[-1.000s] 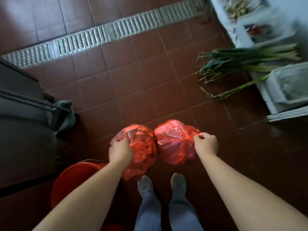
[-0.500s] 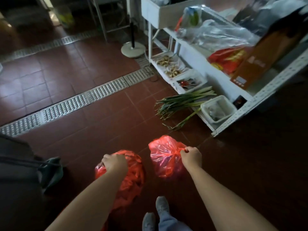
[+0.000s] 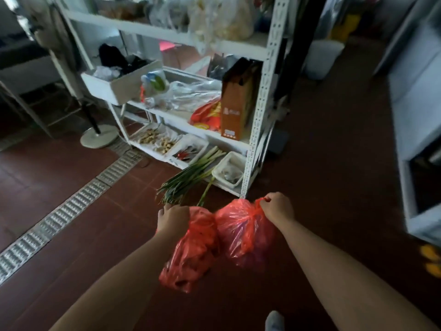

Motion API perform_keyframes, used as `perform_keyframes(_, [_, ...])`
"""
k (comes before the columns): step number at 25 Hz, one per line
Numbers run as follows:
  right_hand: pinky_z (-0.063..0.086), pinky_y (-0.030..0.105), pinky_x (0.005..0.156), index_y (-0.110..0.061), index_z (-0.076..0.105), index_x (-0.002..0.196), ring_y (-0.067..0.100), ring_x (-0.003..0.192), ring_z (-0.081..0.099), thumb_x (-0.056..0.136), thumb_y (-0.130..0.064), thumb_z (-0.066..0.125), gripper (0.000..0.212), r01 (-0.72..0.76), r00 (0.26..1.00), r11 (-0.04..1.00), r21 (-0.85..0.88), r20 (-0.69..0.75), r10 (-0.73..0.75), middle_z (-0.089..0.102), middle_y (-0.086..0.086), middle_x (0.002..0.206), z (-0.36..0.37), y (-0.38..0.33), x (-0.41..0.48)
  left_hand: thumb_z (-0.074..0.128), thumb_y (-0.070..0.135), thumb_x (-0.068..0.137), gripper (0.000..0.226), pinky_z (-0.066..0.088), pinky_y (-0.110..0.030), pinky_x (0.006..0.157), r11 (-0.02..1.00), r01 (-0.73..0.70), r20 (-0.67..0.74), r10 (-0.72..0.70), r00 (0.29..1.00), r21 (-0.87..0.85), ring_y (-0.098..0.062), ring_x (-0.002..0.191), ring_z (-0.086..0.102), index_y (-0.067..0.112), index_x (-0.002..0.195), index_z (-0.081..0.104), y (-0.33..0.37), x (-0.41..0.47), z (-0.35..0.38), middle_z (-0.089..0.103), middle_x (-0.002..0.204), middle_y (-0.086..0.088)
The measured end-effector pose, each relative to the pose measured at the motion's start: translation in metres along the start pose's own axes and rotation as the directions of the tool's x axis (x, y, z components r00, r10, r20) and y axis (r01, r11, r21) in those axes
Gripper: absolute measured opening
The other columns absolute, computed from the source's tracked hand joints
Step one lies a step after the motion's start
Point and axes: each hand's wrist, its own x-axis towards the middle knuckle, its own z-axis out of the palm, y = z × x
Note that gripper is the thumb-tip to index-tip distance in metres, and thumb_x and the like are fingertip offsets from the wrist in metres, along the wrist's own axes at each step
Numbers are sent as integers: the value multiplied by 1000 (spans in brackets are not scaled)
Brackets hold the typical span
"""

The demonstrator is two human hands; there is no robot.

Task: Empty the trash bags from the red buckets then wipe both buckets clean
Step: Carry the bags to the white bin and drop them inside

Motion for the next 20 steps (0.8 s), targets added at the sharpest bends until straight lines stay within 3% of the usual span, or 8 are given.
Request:
perform_keyframes(5, [44, 27, 75, -14, 77, 95, 25, 95, 69, 92, -34, 65, 23, -41, 997, 999, 6, -64, 41, 74, 7, 98, -93, 81, 65, 59, 20, 88, 12, 36, -38, 95, 975, -215, -102, 220, 970, 63, -21, 110, 49, 29, 90, 66, 132, 62, -27, 65, 99, 11])
perform_keyframes(11, [42, 25, 74, -16, 76, 97, 19, 94, 68, 94, -32, 63, 21, -74, 996, 997, 26, -56, 76, 72, 1, 95, -213, 182, 152, 55, 23, 89, 17, 43, -41, 96, 961, -252, -105, 263, 959, 110, -26, 115, 59, 28, 99, 67, 318, 136, -59, 69, 109, 2])
perform_keyframes(15, [48, 27, 77, -18, 76, 96, 16, 91, 67, 94, -32, 64, 18, -86, 995, 995, 51, -42, 89, 72, 0, 93, -281, 241, 211, 54, 22, 91, 26, 39, -45, 100, 967, -236, -74, 243, 967, 94, -28, 123, 53, 24, 115, 64, 422, 181, -65, 63, 122, -1])
perform_keyframes(20, [42, 25, 73, -17, 76, 85, 20, 89, 68, 91, -31, 68, 17, -160, 975, 983, 94, -140, 172, 68, -1, 79, -344, 303, 296, 47, 16, 95, 30, 39, -47, 104, 945, -297, -38, 305, 952, 136, -31, 125, 47, 14, 124, 55, 538, 251, -62, 58, 126, -8])
